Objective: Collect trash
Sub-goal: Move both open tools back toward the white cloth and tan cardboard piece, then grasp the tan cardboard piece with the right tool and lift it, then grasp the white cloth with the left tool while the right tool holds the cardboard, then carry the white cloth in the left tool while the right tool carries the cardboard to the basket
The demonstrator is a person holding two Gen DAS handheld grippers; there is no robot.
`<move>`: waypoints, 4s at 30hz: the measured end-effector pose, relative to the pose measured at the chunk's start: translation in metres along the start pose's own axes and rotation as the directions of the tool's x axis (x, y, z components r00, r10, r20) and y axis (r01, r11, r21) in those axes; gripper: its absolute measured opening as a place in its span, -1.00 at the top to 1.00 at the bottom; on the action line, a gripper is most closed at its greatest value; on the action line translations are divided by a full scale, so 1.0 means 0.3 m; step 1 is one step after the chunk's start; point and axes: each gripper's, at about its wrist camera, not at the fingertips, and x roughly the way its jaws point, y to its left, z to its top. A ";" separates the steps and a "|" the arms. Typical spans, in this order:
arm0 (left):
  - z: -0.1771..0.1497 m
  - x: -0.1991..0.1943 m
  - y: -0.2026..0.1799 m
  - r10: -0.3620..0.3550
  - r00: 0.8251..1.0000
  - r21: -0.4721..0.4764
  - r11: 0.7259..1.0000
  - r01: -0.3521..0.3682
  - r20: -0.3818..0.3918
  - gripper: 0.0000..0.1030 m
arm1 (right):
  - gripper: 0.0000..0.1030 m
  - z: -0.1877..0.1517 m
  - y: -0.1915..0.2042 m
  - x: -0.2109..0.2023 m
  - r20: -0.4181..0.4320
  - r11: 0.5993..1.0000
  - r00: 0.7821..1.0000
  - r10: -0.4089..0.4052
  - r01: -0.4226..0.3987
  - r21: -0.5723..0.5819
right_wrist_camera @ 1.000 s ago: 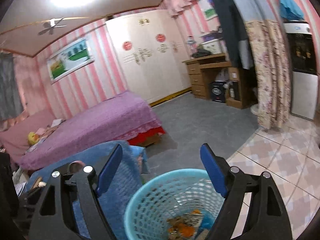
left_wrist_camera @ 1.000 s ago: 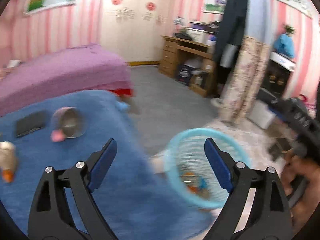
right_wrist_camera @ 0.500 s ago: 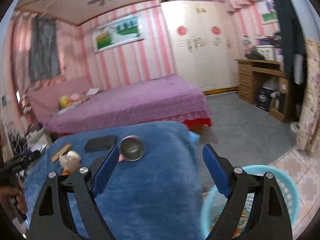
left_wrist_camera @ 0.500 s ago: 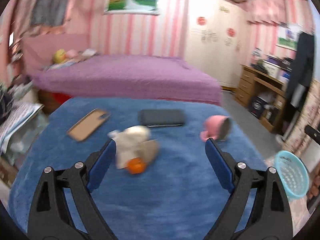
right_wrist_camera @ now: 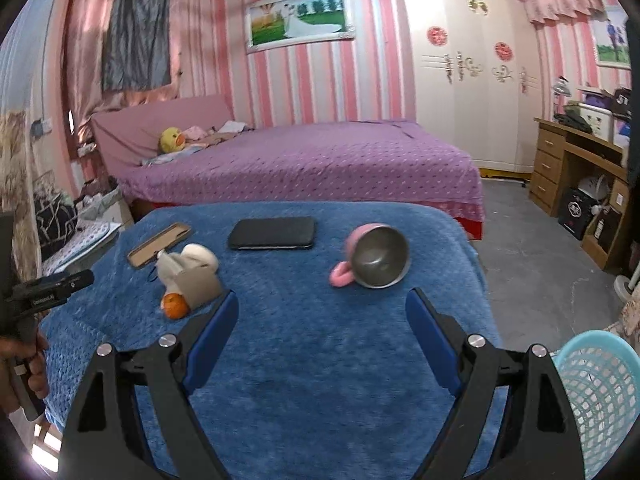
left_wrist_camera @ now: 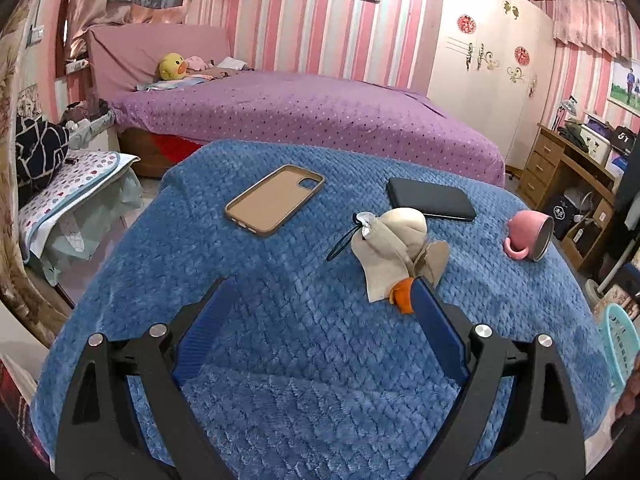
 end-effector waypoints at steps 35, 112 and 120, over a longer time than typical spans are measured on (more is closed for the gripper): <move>0.049 0.022 0.160 -0.010 1.000 -0.129 0.992 0.011 0.008 -0.71 | -0.63 0.083 0.381 0.228 -0.070 0.954 0.972 0.225 -0.235 -0.188; 0.075 0.359 -0.145 -0.099 0.987 -0.069 0.993 0.091 -0.124 0.93 | 0.98 0.160 -0.010 0.159 0.024 0.964 0.964 0.264 -0.264 0.036; 0.116 0.071 -0.127 -0.078 0.997 -0.018 0.997 0.078 0.021 0.94 | 0.98 0.181 -0.021 0.017 0.087 0.965 0.961 0.261 -0.264 0.013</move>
